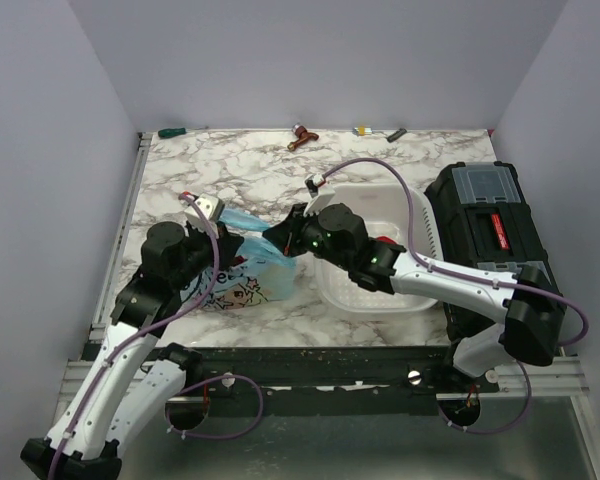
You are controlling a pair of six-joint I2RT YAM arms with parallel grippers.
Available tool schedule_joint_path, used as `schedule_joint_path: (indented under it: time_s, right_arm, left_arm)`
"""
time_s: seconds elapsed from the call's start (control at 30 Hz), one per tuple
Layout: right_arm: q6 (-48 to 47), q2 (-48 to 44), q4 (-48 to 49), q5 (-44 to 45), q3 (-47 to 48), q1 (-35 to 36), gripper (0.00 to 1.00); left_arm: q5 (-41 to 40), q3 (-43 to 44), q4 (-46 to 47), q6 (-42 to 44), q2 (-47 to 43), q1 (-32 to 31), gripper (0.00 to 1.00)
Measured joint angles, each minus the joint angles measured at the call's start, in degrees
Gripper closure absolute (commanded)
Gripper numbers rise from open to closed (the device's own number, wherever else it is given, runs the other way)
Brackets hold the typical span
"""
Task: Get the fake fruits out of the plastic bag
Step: Untie the plastic bag at the center of the board.
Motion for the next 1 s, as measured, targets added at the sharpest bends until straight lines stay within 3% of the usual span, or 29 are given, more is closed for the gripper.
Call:
schedule_joint_path:
  time_s: [0.2,0.33,0.53,0.73,0.87,1.0]
  right_arm:
    - [1.9,-1.8,1.3,2.3,-2.4,0.0,0.99]
    - [2.4,-3.2,1.4,3.6,-3.2,0.0,0.99]
    - [2.5,-4.3,1.3,3.8,-3.2,0.0,0.99]
    - [2.6,-4.7,1.3,3.8,-3.2,0.0,0.99]
    - [2.6,-5.0,1.2,3.7,-3.2,0.0,0.99]
    - [2.6,-5.1,1.2,3.7,-3.2,0.0,0.99]
  left_arm:
    - [-9.2,-0.8,0.9,-0.7,-7.4,0.0,1.0]
    - [-12.6,-2.4,2.1,-1.5,-11.4,0.0,0.86]
    - [-8.1,-2.0,1.4,-6.1,-12.9,0.0,0.29]
    - [5.1,3.7,-1.8,-9.2,-10.0,0.0,0.02]
    - [10.7,6.6,-3.1,-7.3,-8.0,-0.1,0.01]
    - [6.1,8.2,-6.2,-2.3,-5.0,-1.8,0.01]
